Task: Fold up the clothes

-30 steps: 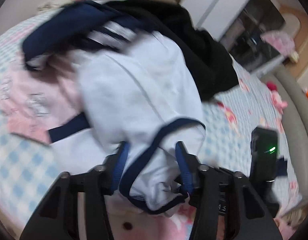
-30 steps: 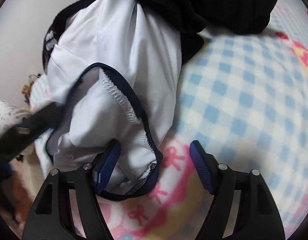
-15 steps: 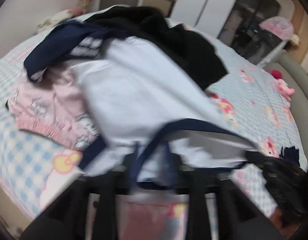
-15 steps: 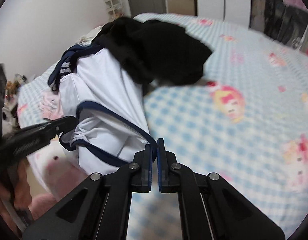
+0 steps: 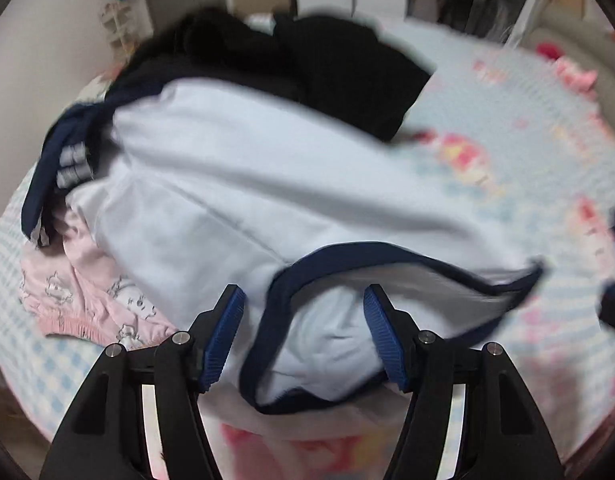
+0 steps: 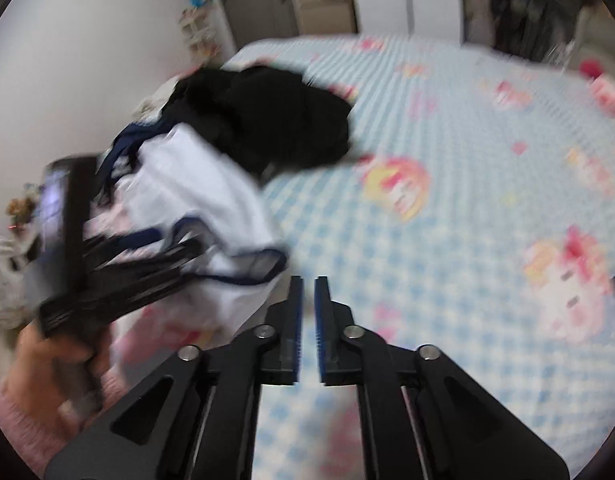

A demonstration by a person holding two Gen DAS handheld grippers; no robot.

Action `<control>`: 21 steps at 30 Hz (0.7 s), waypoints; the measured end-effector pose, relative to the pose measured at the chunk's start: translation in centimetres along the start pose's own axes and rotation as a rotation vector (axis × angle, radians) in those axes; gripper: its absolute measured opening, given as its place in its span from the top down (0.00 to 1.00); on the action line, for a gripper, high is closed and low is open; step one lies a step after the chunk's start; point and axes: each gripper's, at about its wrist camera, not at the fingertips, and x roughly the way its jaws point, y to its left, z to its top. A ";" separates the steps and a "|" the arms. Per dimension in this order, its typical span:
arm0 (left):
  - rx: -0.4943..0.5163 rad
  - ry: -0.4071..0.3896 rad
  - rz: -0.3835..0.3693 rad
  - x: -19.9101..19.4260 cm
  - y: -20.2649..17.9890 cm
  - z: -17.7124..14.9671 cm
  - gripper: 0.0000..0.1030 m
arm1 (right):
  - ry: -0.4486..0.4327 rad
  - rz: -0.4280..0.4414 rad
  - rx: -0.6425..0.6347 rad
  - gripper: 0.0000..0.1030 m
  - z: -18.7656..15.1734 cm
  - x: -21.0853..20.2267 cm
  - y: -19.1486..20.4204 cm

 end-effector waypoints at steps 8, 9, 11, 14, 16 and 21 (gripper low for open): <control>-0.292 -0.137 0.005 -2.0 5.2 -3.1 0.38 | 0.085 0.164 0.097 0.46 0.6 7.0 1.8; -0.317 -0.162 -0.014 -2.4 5.6 -3.4 0.40 | 0.094 0.191 0.121 0.44 0.9 7.8 2.0; -0.362 -0.197 -0.039 -2.9 6.4 -3.8 0.47 | 0.099 0.228 0.135 0.38 1.3 8.7 2.6; -0.438 -0.222 -0.025 -2.6 7.5 -3.7 0.48 | 0.095 0.221 0.092 0.36 1.9 9.7 3.8; -0.475 -0.228 -0.041 -2.3 7.9 -3.7 0.45 | 0.106 0.102 0.075 0.42 2.1 11.2 3.8; -0.463 -0.193 -0.190 -1.0 7.0 -4.2 0.40 | 0.106 -0.091 0.087 0.83 1.0 12.5 1.9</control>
